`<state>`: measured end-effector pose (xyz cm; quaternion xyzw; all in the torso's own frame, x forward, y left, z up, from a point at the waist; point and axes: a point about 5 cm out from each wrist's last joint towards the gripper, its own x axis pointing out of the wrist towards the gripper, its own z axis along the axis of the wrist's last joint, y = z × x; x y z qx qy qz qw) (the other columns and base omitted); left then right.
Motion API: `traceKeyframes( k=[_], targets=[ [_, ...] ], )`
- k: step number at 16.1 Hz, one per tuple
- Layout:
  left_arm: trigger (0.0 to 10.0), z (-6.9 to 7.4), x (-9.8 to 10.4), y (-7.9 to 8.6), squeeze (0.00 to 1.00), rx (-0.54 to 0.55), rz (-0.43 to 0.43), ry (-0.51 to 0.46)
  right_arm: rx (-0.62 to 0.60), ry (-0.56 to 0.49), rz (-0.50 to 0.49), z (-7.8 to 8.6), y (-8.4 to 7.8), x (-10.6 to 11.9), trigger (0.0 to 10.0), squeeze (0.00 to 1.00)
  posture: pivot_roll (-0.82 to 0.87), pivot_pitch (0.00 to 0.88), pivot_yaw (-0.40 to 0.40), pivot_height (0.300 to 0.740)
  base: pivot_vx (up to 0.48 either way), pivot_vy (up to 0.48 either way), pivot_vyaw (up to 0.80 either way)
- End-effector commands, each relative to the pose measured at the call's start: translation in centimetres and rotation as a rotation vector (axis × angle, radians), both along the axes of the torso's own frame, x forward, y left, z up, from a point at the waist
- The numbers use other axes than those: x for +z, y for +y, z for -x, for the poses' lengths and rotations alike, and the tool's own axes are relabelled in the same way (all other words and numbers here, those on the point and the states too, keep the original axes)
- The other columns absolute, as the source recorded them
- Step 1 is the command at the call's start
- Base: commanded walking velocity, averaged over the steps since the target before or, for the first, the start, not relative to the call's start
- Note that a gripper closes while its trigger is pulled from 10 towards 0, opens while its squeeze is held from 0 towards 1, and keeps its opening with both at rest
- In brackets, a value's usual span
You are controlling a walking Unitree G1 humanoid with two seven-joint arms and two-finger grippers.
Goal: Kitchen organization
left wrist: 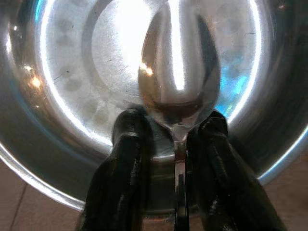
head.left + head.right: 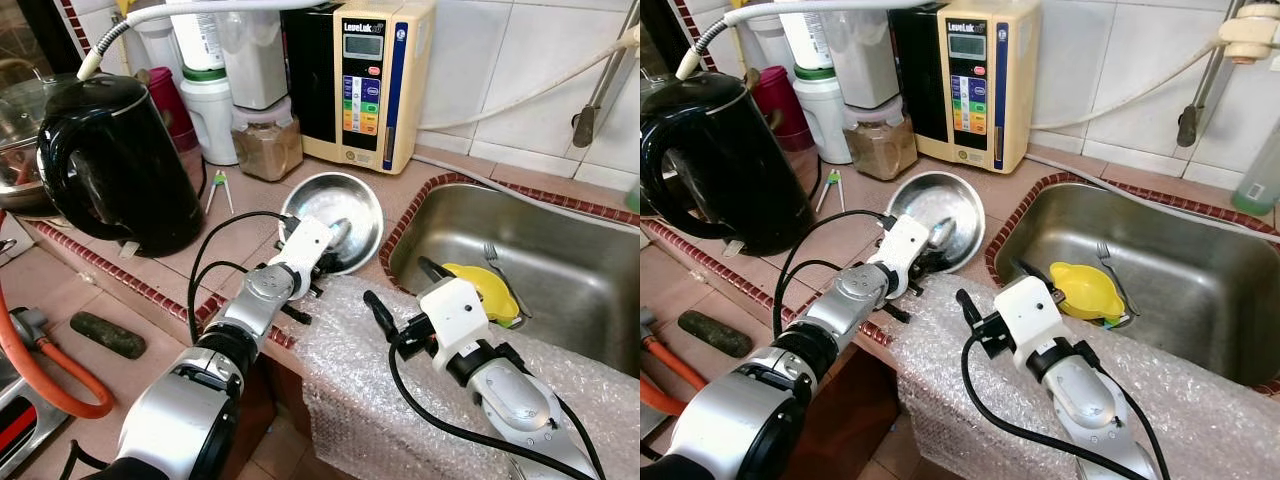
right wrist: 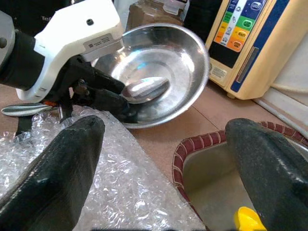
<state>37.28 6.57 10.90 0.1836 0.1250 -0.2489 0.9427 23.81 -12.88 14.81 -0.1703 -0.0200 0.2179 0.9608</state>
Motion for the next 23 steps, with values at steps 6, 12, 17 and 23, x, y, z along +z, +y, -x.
traceKeyframes(
  k=[6,12,17,23],
  targets=[
    [10.0,-0.8,1.2,1.3,0.51,0.06,-0.013,-0.084,-0.039,-0.031,0.008,-0.5,-0.4,0.4,10.0,0.0,-0.07,0.0,0.112,0.74,0.0,0.0,0.0],
    [10.0,-0.8,1.1,1.3,1.0,0.066,-0.002,-0.083,-0.045,-0.033,0.014,-0.5,-0.4,0.4,10.0,0.0,-0.08,0.0,0.113,0.74,0.0,0.0,0.0],
    [0.0,-0.6,0.9,0.7,0.0,0.02,0.003,-0.063,-0.056,-0.034,0.016,-0.5,-0.6,0.4,10.0,0.0,-0.08,0.0,0.118,0.74,0.0,0.0,0.0],
    [0.0,-0.6,1.0,0.8,0.0,0.022,0.02,-0.064,-0.058,-0.039,0.014,-0.8,-0.5,0.4,10.0,0.0,-0.07,0.0,0.12,0.74,0.0,0.0,0.0]
  ],
)
